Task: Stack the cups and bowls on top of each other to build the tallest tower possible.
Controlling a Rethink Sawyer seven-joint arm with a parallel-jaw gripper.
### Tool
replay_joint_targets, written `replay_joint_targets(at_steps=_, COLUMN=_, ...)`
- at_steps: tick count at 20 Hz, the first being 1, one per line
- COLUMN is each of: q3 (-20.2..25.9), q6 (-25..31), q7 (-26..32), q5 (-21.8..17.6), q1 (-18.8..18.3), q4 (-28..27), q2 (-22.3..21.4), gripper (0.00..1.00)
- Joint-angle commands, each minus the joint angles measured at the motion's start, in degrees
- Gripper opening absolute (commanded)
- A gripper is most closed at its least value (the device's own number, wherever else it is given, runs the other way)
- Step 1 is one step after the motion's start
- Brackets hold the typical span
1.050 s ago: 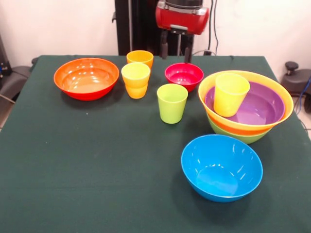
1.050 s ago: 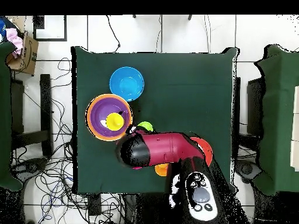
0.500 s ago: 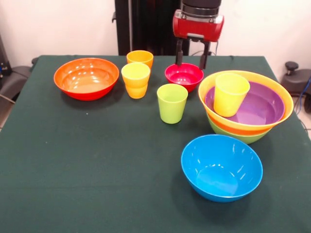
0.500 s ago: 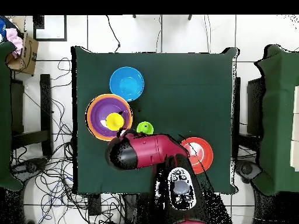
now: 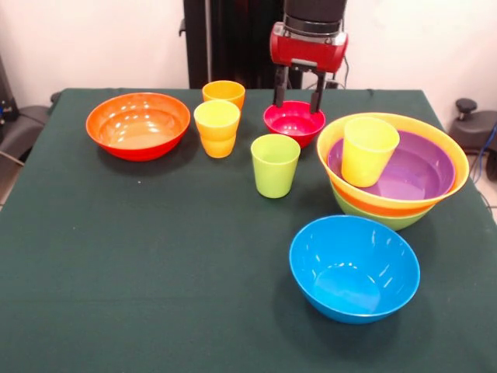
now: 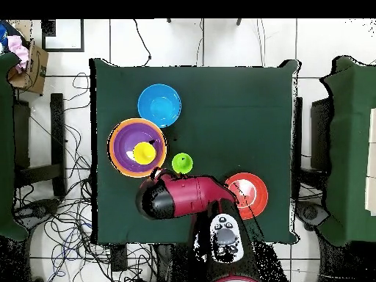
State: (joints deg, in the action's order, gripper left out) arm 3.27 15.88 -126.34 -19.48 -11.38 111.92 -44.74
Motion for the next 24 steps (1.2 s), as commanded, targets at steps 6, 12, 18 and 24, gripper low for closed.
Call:
replay_joint_targets(at_steps=6, q3=-0.3, q6=-1.3, q7=-0.8, q5=-4.8, q1=0.5, q4=2.9, q2=2.6, gripper=1.0)
replay_joint_targets(at_steps=12, q3=-1.5, q6=-4.0, q7=-2.2, q5=-5.3, q1=1.0, q4=3.6, q2=4.8, gripper=1.0)
replay_joint_targets(at_steps=18, q3=-3.6, q6=-6.5, q7=-2.9, q5=-6.8, q1=1.6, q4=4.1, q2=7.2, gripper=1.0)
replay_joint_targets(at_steps=24, q3=-5.0, q6=-9.8, q7=-3.6, q5=-7.5, q1=2.1, q4=4.2, q2=9.3, gripper=1.0)
